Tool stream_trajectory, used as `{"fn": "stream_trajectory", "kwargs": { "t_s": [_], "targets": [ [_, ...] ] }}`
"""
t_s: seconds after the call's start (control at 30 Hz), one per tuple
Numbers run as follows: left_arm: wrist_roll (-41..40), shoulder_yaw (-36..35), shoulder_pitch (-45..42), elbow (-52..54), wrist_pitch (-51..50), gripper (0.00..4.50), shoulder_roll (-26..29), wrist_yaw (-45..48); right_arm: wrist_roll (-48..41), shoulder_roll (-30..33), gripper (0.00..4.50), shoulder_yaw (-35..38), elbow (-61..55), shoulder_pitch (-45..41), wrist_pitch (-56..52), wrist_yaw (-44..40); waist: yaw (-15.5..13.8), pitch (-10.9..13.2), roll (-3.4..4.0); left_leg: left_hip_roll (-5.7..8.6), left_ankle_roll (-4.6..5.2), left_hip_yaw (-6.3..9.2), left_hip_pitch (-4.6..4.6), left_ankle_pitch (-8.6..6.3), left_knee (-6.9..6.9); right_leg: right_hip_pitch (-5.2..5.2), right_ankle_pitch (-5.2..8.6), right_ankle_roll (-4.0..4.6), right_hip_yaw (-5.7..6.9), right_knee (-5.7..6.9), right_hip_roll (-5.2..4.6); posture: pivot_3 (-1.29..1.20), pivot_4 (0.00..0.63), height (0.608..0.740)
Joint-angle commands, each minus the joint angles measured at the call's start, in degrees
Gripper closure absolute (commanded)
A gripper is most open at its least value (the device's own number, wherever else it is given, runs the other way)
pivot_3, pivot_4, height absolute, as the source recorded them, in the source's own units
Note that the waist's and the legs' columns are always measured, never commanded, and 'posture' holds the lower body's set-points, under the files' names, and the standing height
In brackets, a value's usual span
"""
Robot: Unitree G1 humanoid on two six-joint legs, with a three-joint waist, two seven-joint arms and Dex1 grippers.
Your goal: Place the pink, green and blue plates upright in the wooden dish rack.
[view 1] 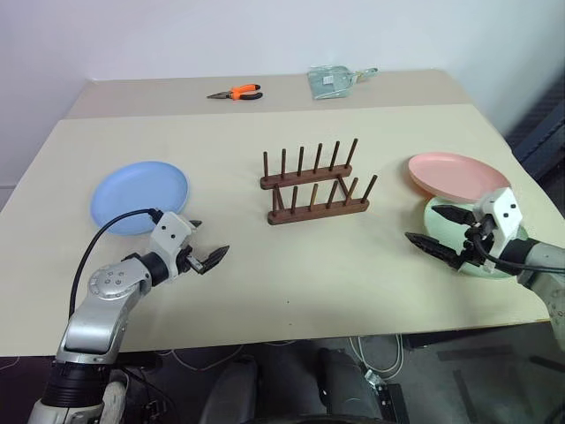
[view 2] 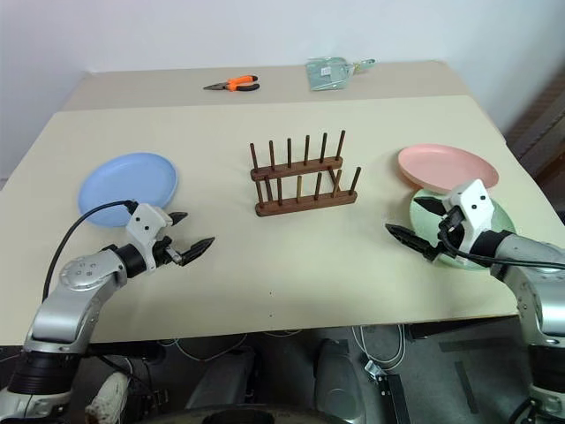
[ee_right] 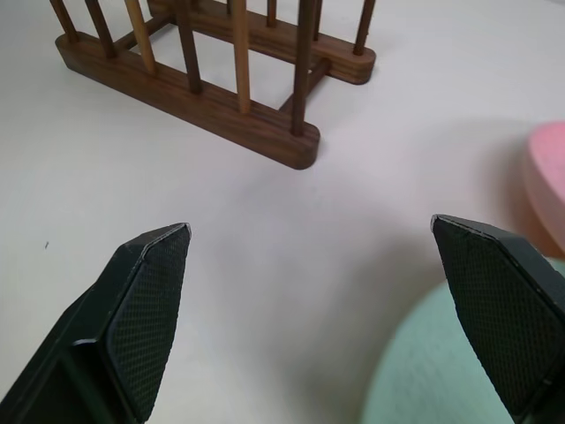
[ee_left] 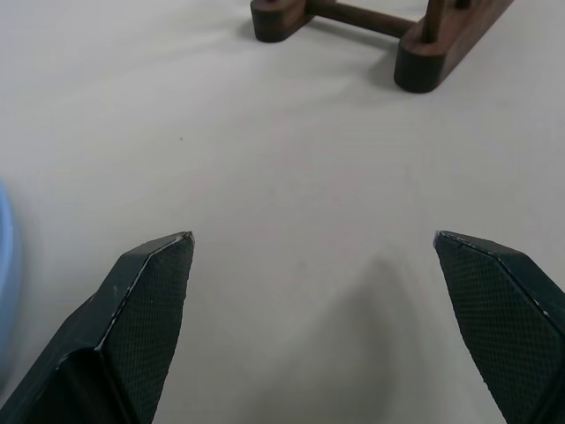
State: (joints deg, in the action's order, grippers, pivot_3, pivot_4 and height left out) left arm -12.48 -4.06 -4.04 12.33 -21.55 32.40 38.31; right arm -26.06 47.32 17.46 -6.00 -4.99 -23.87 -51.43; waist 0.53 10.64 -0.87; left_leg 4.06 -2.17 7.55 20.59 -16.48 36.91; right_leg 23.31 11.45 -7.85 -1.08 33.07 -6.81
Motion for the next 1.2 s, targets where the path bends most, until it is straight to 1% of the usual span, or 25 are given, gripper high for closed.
{"fn": "stream_trajectory", "kwargs": {
  "t_s": [0.03, 0.13, 0.2, 0.3, 0.37, 0.43, 0.5, 0.6, 0.67, 0.8, 0.83, 0.87, 0.9, 1.0, 1.03, 1.07, 1.2],
  "targets": [
    [0.0, -0.7, 0.2, 0.3, 2.9, 0.00, -0.3, -0.3, 1.8, -0.5, 0.03, -1.1, 0.7, -2.9, 2.8, 1.0, 0.0, 0.0, 0.00, 0.00, 0.00, 0.00, 0.00, 0.00, 0.01, 0.00, 0.00, 0.00, 0.01, 0.00, 0.00, 0.00, 0.150, 0.740],
    [-0.3, -0.4, 0.0, -0.8, 3.9, 0.00, -1.0, -0.1, 3.6, -1.2, 0.03, -1.9, 1.4, -4.3, 5.1, 2.2, -0.1, 0.0, 0.00, 0.00, 0.00, 0.01, 0.00, 0.00, 0.00, 0.00, 0.00, 0.00, 0.01, 0.00, 0.00, 0.00, 0.150, 0.740],
    [-0.8, 0.3, -1.1, -1.8, 4.3, 0.00, -1.5, 0.8, 3.1, -1.3, 0.03, -1.7, 1.3, -4.4, 4.6, 1.9, -0.3, 0.0, 0.00, 0.01, 0.00, 0.02, 0.02, 0.00, -0.01, 0.01, 0.00, 0.00, 0.01, 0.00, 0.00, 0.00, 0.150, 0.740],
    [-0.6, 3.2, -4.9, -5.8, 4.7, 0.00, -2.1, 3.5, 0.1, -1.1, 0.03, -1.7, -1.6, -2.9, 0.4, 0.6, -1.1, 0.0, 0.00, 0.04, 0.00, 0.03, 0.02, 0.00, 0.04, 0.00, -0.01, 0.00, 0.02, 0.01, 0.00, 0.00, 0.150, 0.740],
    [-0.6, 6.1, -8.9, -9.4, 4.4, 0.00, -3.3, 6.0, -0.1, -1.5, 0.03, -2.3, -4.9, -1.2, -0.3, 1.0, -1.4, 0.0, 0.00, 0.04, 0.01, 0.03, 0.02, 0.01, 0.06, -0.01, -0.01, 0.01, 0.02, 0.02, 0.00, 0.00, 0.150, 0.740],
    [2.4, 11.8, -15.9, -16.9, 5.7, 0.00, -6.1, 8.6, 1.1, -3.4, 0.03, -3.0, -9.1, 0.6, 0.2, 4.3, -2.0, 0.0, 0.01, 0.07, 0.01, 0.06, 0.04, 0.01, 0.09, -0.04, -0.01, 0.00, 0.04, 0.01, 0.00, 0.00, 0.150, 0.740],
    [4.6, 14.8, -21.3, -23.7, 7.5, 0.00, -8.7, 9.5, 1.6, -4.9, 0.03, -3.3, -12.3, 2.6, 0.0, 6.4, -2.2, 0.0, -0.01, 0.09, 0.01, 0.06, 0.05, 0.01, 0.15, -0.06, -0.02, -0.02, 0.07, 0.02, 0.01, 0.00, 0.150, 0.740],
    [6.5, 16.9, -29.4, -35.1, 10.9, 0.00, -12.9, 10.3, 1.7, -6.8, 0.03, -3.4, -17.3, 6.8, -1.1, 9.0, -2.7, 0.0, -0.06, 0.11, 0.01, 0.03, 0.08, 0.01, 0.13, -0.02, -0.10, -0.18, 0.06, 0.00, 0.00, 0.00, 0.150, 0.740],
    [7.9, 18.2, -33.3, -41.6, 13.6, 0.00, -14.7, 11.6, 1.7, -7.9, 0.03, -3.2, -20.7, 9.5, -1.8, 10.9, -2.7, 0.0, -0.06, 0.10, 0.01, 0.05, 0.10, 0.01, 0.10, 0.04, -0.12, -0.20, 0.08, 0.01, 0.02, 0.00, 0.150, 0.740],
    [10.3, 19.6, -37.6, -50.3, 18.1, 0.00, -16.3, 14.2, 1.6, -9.5, 0.03, -2.4, -25.5, 13.1, -3.3, 14.1, -2.6, 0.0, -0.06, 0.10, 0.01, -0.02, 0.07, 0.01, 0.11, 0.02, -0.11, -0.22, 0.06, 0.01, 0.01, 0.00, 0.150, 0.740],
    [10.6, 19.6, -38.3, -51.9, 19.1, 0.55, -16.8, 14.7, 1.5, -9.5, 0.00, -2.0, -26.2, 13.7, -3.6, 14.6, -2.7, 0.0, -0.06, 0.09, 0.01, -0.02, 0.05, 0.01, 0.11, -0.01, -0.11, -0.22, 0.06, 0.00, 0.01, 0.00, 0.150, 0.740],
    [10.6, 19.7, -38.6, -52.8, 20.1, 0.83, -17.0, 16.0, 1.5, -9.7, 0.00, -1.7, -27.2, 14.4, -4.1, 15.3, -2.7, 0.0, -0.06, 0.09, 0.01, -0.02, 0.01, 0.01, 0.11, -0.05, -0.10, -0.22, 0.06, 0.00, 0.01, 0.00, 0.150, 0.740],
    [10.6, 19.8, -38.8, -53.3, 20.7, 1.26, -17.2, 17.1, 1.3, -9.5, 0.00, -1.2, -27.7, 14.9, -4.5, 15.5, -2.7, 0.0, -0.07, 0.09, 0.01, -0.01, 0.00, 0.01, 0.11, -0.08, -0.09, -0.22, 0.06, 0.00, 0.01, 0.00, 0.150, 0.740],
    [10.9, 20.2, -37.9, -52.8, 22.2, 2.74, -16.9, 19.5, 1.3, -8.7, 0.00, -0.2, -28.2, 15.9, -5.1, 15.4, -2.7, 0.0, -0.08, 0.08, 0.01, 0.01, 0.00, 0.00, 0.12, -0.10, -0.08, -0.21, 0.07, -0.01, 0.01, 0.00, 0.150, 0.740],
    [11.2, 20.6, -37.3, -51.8, 22.8, 3.30, -16.5, 20.3, 1.5, -8.3, 0.00, 0.0, -28.3, 16.0, -5.3, 15.2, -2.7, 0.0, -0.07, 0.08, 0.01, 0.01, 0.00, 0.00, 0.12, -0.10, -0.09, -0.22, 0.07, -0.01, 0.01, 0.00, 0.150, 0.740],
    [11.3, 21.0, -36.8, -50.8, 23.1, 3.72, -16.3, 21.1, 1.5, -7.8, 0.00, 0.3, -28.1, 15.9, -5.4, 14.8, -2.7, 0.0, -0.07, 0.08, 0.01, 0.00, 0.00, 0.01, 0.11, -0.10, -0.09, -0.21, 0.07, -0.02, 0.01, 0.00, 0.150, 0.740],
    [9.4, 22.1, -33.5, -43.1, 21.2, 3.72, -15.0, 27.3, 1.1, -5.3, 0.00, 2.3, -26.7, 15.6, -6.5, 13.0, -2.6, -0.1, -0.06, 0.06, 0.02, 0.00, -0.02, 0.00, 0.06, -0.08, -0.08, -0.22, 0.07, 0.00, 0.01, 0.00, 0.150, 0.740]
  ]
}}
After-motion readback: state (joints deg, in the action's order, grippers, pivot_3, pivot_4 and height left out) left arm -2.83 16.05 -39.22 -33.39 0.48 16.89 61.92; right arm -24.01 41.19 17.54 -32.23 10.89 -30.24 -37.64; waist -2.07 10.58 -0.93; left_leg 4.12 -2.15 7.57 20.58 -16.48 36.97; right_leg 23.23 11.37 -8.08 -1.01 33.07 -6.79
